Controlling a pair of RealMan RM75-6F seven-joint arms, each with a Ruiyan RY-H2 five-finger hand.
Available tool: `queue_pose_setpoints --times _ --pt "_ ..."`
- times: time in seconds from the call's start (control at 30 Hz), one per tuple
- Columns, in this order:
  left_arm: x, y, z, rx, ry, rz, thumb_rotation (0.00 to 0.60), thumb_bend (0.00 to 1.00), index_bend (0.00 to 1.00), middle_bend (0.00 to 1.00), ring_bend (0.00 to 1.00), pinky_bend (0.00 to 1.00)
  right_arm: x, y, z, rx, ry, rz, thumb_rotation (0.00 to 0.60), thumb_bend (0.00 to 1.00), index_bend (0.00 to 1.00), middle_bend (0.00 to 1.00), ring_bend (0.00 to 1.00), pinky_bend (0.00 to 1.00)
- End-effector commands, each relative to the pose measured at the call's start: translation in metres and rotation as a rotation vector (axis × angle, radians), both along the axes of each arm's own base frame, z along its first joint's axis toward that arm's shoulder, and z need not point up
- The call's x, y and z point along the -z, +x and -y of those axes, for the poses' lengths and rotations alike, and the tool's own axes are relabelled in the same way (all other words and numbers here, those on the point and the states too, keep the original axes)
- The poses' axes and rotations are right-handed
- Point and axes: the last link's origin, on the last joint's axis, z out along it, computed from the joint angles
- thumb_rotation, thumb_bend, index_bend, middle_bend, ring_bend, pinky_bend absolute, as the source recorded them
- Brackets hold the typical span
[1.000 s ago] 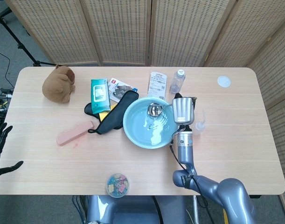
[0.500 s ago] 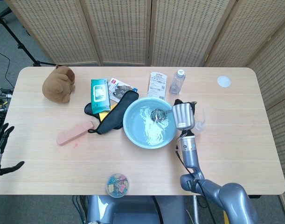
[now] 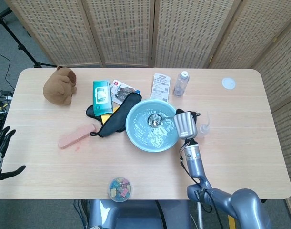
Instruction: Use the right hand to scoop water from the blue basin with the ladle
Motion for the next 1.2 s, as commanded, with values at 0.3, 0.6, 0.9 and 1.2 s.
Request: queue_pose_setpoints --times 0.3,0.6,0.9,1.2 --pt "0.001 0.002 0.002 0.009 -0.003 0.000 0.600 0.00 0.00 0.00 0.00 0.00 -0.018 0.021 -0.021 0.167 0.089 0.164 0.600 1.00 0.89 0.97 0.90 1.00" --pt "0.001 0.002 0.002 0.010 -0.005 -0.001 0.600 0.00 0.00 0.00 0.00 0.00 -0.039 0.043 -0.020 0.307 0.133 0.329 0.600 1.00 0.89 0.97 0.90 1.00" --pt "0.002 0.003 0.003 0.014 -0.008 -0.002 0.600 0.00 0.00 0.00 0.00 0.00 -0.057 0.060 -0.016 0.370 0.135 0.430 0.600 1.00 0.90 0.97 0.90 1.00" --pt "0.001 0.003 0.003 0.016 -0.007 0.001 0.600 0.00 0.00 0.00 0.00 0.00 -0.072 0.075 -0.012 0.412 0.129 0.500 0.600 1.00 0.90 0.97 0.91 1.00"
